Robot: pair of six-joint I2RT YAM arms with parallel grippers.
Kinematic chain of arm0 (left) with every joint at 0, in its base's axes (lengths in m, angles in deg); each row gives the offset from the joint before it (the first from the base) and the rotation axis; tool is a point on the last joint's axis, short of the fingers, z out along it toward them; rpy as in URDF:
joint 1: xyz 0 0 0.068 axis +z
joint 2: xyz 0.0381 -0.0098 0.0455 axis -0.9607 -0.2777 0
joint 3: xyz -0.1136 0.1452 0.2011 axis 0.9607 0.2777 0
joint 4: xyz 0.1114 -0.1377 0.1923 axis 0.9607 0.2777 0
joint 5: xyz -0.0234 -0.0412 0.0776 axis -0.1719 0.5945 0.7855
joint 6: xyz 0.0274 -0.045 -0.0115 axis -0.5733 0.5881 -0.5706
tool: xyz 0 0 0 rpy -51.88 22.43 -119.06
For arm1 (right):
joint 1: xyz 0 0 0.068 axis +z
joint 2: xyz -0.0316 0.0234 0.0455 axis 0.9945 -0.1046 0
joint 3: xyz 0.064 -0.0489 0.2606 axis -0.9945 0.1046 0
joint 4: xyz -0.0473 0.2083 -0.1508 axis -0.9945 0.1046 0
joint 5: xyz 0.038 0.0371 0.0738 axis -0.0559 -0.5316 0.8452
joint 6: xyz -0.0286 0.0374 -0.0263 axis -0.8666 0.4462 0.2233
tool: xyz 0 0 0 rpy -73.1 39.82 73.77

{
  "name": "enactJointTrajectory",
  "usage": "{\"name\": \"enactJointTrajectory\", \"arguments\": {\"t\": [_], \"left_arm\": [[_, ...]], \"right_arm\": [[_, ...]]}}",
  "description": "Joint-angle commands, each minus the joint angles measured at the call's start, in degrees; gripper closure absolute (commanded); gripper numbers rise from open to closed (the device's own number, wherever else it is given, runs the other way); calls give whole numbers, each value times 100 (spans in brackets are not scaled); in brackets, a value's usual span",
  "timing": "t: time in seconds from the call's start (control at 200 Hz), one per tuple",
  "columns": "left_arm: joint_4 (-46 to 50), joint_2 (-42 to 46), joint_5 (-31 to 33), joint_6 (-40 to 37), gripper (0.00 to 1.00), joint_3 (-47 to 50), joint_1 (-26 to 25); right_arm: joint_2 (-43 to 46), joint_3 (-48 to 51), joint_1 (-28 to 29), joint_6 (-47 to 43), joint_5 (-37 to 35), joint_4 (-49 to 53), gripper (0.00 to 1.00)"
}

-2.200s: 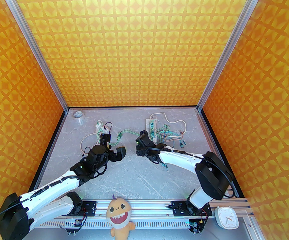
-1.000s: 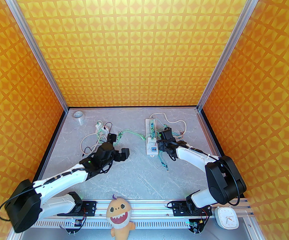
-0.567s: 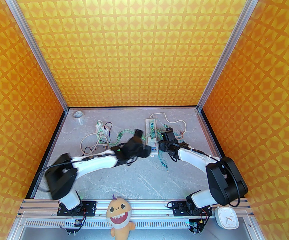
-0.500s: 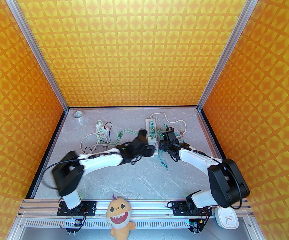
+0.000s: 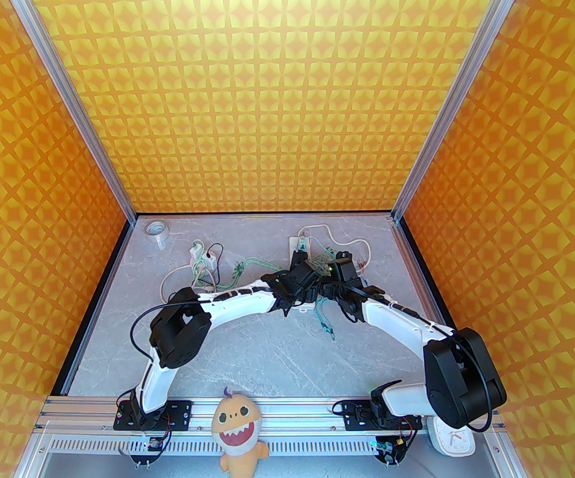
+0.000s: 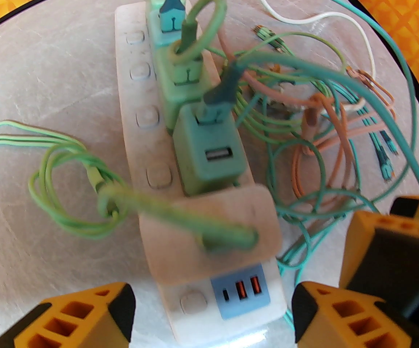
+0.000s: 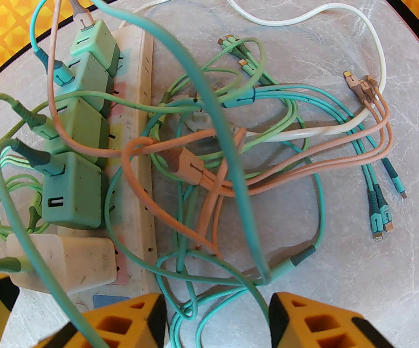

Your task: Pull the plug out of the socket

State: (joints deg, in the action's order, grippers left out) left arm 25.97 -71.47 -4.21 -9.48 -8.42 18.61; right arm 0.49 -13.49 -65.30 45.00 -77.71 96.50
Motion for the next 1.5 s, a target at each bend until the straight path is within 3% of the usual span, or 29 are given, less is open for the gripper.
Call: {"name": "enactJointTrajectory", "arguments": {"t": [0.0,0.44,0.505,0.605,0.92,1.16,1.495], "left_arm": [[315,-247,195,4,24,-249,94],[509,-903,389,-211,22,-1110,190],[531,-935,432,-227,26,-1141,213],[530,-889,457,-306,41,-1048,226],[226,217,518,-581,44,455,226],[-190,1226,418,-691,45,1909,227],[-483,1527,198,-511,45,2431,227]], "right_arm": [[-63,26,-43,120,85,31,48],[-111,16,-155,178,188,61,48],[-92,17,-161,165,202,57,48],[-68,27,-162,91,413,-36,48],[-63,193,-156,56,1903,-823,46],[-639,-82,-123,383,2972,-1085,46],[-1890,-731,167,716,3466,-1406,45]]}}
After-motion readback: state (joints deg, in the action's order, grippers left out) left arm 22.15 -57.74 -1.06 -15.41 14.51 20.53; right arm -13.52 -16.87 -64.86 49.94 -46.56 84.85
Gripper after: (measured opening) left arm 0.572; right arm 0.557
